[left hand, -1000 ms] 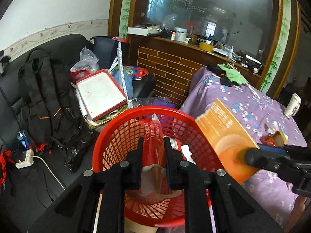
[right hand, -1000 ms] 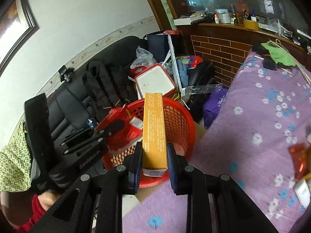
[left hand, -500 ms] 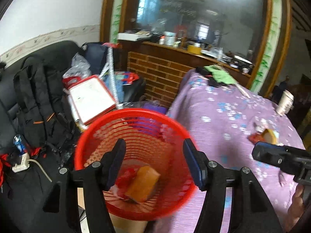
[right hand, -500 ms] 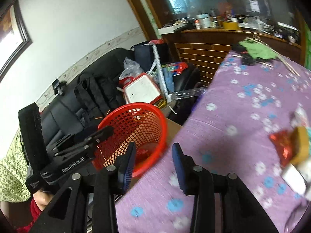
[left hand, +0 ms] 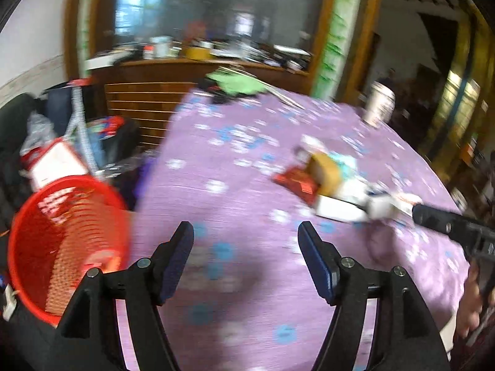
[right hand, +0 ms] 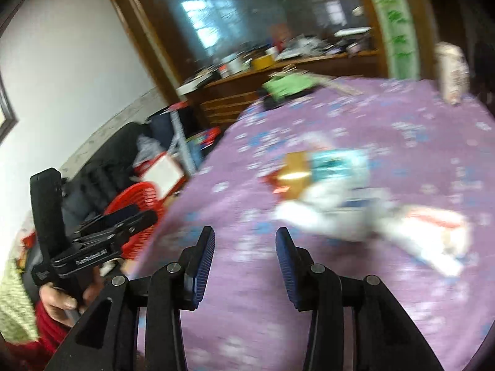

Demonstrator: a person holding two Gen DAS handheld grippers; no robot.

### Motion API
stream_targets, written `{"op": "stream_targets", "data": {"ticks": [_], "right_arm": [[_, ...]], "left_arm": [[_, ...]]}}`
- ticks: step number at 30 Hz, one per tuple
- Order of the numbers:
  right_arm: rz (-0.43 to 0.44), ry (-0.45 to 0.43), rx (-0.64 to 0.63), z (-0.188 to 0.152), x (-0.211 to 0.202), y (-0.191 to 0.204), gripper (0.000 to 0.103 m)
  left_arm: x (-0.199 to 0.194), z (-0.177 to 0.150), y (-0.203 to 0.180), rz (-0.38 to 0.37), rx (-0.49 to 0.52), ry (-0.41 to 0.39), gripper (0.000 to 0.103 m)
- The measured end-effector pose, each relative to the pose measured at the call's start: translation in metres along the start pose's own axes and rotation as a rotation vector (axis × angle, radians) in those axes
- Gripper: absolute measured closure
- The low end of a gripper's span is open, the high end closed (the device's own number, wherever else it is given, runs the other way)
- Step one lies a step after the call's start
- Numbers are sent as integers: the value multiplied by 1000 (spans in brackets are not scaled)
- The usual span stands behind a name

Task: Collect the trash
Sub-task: 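Move both open tools back over the table pile, then grasp the pink plastic bag with the left tool while the right tool grasps the white barcode box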

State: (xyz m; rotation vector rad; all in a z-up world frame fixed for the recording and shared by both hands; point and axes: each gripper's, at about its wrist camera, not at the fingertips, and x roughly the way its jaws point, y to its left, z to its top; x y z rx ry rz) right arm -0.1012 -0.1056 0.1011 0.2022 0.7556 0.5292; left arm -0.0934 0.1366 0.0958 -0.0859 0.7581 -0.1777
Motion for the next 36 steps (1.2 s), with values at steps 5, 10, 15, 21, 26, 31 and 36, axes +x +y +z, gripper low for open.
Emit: {"op": "stream_targets", "data": {"ticks": [5,10,15,21,26,31,36], "right_arm": [[-170,-31,21,-6,-38,-66,52],[-234,-27,55,-14,-55,-114,52],[-242,-1,4,-19,-60,-132,45],[-259,48,-114,-23,-46,-131,45],[-259,87,-162,-20,-32,-134,45],[-249,133,-256,-24,-16,-123,45],[-329,184,-279,-27,11,-122,70]], "left_arm": [[27,-3,-71,-86,122,61,29],[59,-13,-139,-156,253,127,19],[94,-23,-180,-128,340,196,19],[124,-26,-194,-106,348,217,43],[126,-27,-190,-118,330,221,63],[111,-36,-178,-128,309,209,63],[91,-38,-163,-129,281,156,63]]}}
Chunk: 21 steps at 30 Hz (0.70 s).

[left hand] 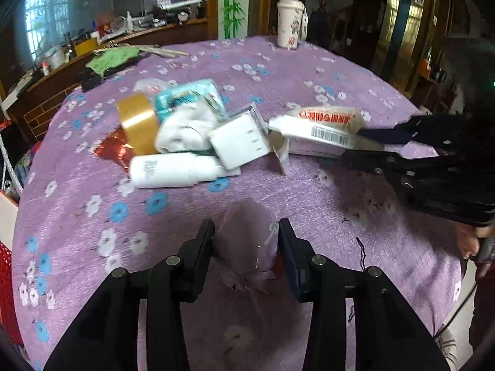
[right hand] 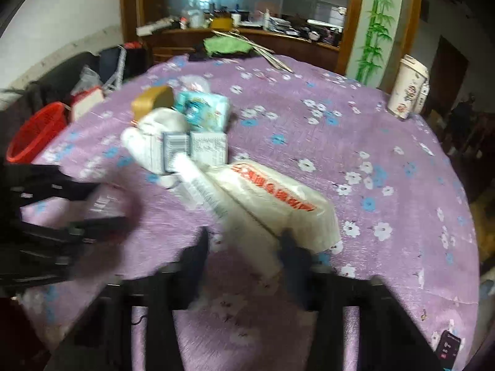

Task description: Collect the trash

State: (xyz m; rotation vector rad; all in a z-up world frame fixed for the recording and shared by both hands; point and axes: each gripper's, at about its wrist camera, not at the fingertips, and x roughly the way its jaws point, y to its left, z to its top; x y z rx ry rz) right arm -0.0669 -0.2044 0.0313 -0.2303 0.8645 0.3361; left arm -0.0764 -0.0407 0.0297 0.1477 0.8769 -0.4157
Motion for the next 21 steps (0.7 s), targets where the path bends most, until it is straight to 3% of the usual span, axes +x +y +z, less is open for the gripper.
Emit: {"op": "stream_targets", "data": {"ticks": [4,10,16,21], "right_arm": [[-27,-26,7,0,-11,6,89],[50,-53,95,-9,-34,22,89],[188,-103,235,-22,-50,41,89],[221,-148,286,-26,-58,60,89]], "left_arm": [[-7,-6,13,-8,-44,-10,62],[-19,-13,27,-16,-91,-31,62],[-34,-17,34,14,-101,-68,62],[-40,-20,42,46,-127,-100,62]]}}
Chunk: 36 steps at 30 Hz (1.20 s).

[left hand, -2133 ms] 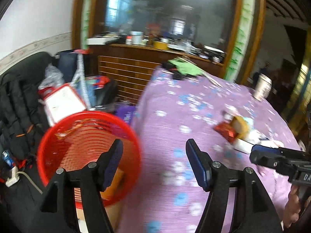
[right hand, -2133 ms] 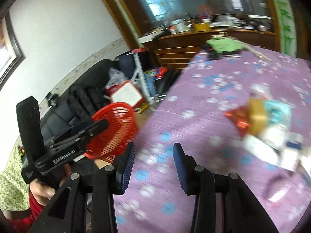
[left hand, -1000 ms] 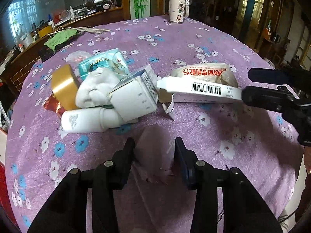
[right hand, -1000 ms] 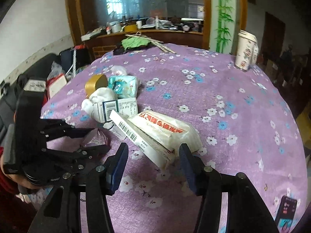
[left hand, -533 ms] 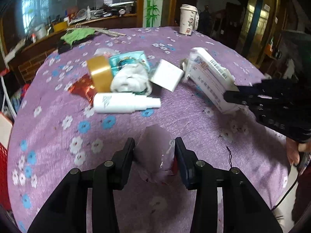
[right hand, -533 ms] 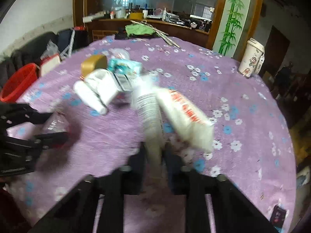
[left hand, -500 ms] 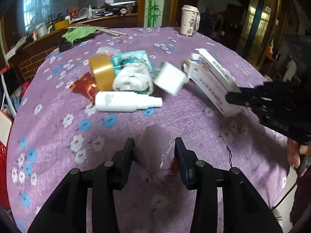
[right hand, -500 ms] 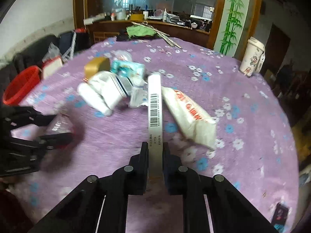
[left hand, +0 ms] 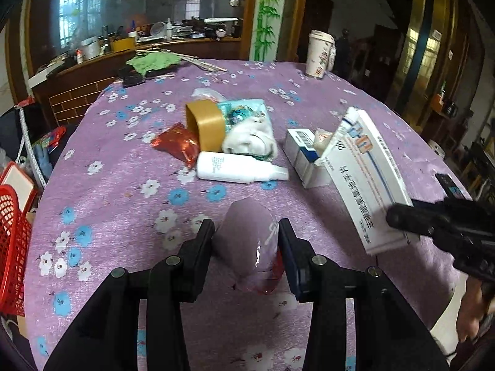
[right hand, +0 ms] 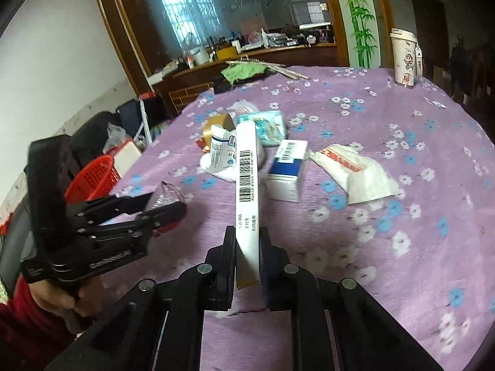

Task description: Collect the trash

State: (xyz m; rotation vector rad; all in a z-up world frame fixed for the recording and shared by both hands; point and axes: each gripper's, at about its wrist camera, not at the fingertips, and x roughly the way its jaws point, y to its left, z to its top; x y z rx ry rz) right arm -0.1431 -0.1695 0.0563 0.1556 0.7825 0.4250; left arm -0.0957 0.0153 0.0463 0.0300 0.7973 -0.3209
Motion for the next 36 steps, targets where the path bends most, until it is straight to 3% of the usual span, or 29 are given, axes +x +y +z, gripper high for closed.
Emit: {"op": "stream_targets", "data": {"ticks": [11,36], "right_arm": [[-14,-20,13,-4,8,23,89],[-31,-24,-1,-5,16,34,89]], "left_arm": [[-9,-6,15,72,-30,-56,62],[-17,-12,26,83,-74,-76,62]]}}
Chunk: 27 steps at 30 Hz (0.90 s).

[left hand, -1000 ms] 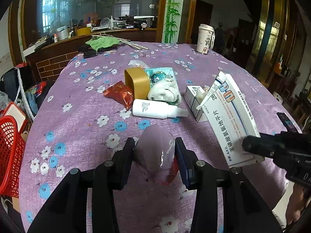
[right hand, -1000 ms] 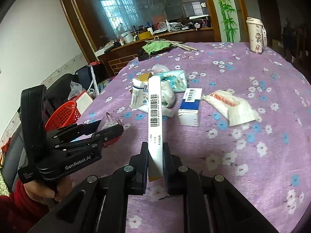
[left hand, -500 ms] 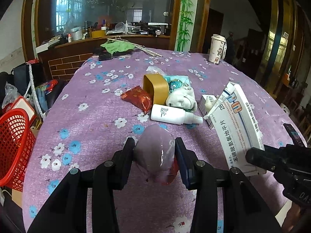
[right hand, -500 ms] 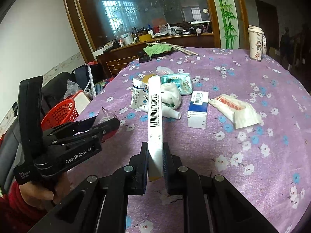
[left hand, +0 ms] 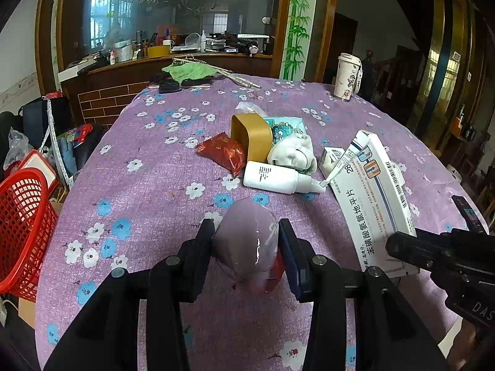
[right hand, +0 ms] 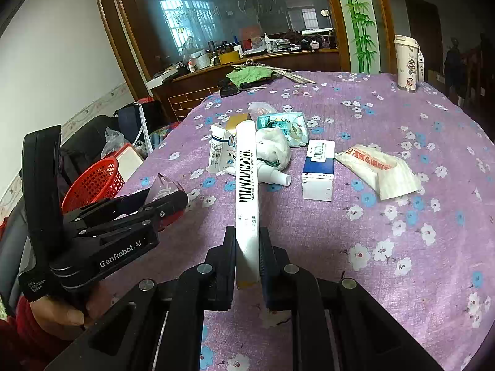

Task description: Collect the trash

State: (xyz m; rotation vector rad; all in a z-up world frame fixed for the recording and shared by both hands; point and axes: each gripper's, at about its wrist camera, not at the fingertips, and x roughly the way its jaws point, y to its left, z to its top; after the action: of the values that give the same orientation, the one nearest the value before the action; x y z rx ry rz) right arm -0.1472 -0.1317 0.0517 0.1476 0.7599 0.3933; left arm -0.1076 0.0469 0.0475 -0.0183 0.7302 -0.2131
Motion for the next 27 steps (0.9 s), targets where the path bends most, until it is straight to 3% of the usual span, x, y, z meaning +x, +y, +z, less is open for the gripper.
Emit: {"op": "stream_targets", "data": {"ticks": [27], "right_arm": [[32,-3,2,1,5,-2,89]], "left_arm": [[0,5,-6,-10,9,1,62]]}}
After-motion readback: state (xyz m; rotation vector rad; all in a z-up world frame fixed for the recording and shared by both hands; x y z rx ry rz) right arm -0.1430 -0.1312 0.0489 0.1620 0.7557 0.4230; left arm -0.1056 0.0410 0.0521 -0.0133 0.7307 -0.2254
